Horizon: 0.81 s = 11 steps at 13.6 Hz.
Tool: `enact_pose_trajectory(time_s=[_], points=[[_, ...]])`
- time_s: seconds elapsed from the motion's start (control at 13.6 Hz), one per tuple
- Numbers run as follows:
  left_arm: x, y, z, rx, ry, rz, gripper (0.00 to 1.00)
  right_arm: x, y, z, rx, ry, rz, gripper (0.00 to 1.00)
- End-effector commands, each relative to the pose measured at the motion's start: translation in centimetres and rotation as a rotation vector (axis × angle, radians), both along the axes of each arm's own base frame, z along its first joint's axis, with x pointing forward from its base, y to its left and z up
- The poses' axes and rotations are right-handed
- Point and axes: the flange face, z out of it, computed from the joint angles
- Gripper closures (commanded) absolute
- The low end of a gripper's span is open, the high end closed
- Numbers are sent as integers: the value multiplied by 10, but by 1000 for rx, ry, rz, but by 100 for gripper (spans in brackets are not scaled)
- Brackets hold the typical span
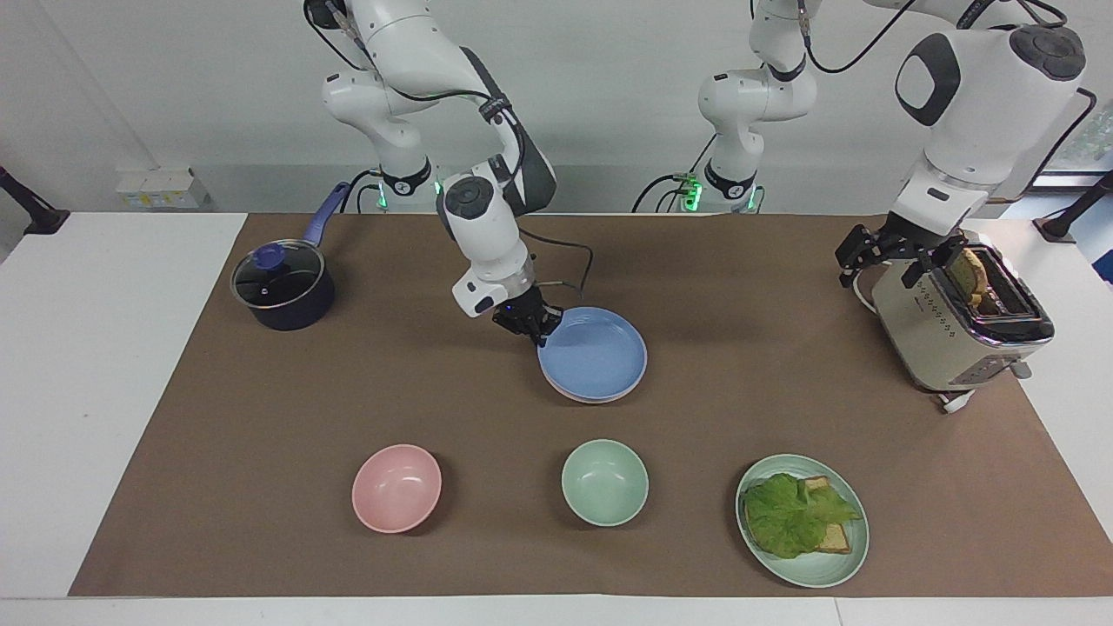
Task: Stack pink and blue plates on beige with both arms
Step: 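Release the blue plate and withdraw the right gripper to rest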
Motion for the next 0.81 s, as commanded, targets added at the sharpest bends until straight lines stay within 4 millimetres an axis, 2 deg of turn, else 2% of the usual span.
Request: enact_pose_trajectory(time_s=[0.0,0.22,0.29,0.52,0.74], points=[[2,3,4,16,7,-9,0,4,3,7,-19,-28,-1,0],[2,3,4,16,7,-9,0,9,-8,38,-30,-37,-1,0],[2,3,4,16,7,-9,0,13,-22,54,-55,-51,4,0],[2,3,4,16,7,-9,0,21,-88,99,-159,-84,6,0],[2,3,5,16,5,-9,0,20,-154,132,-202,-77,39,0]])
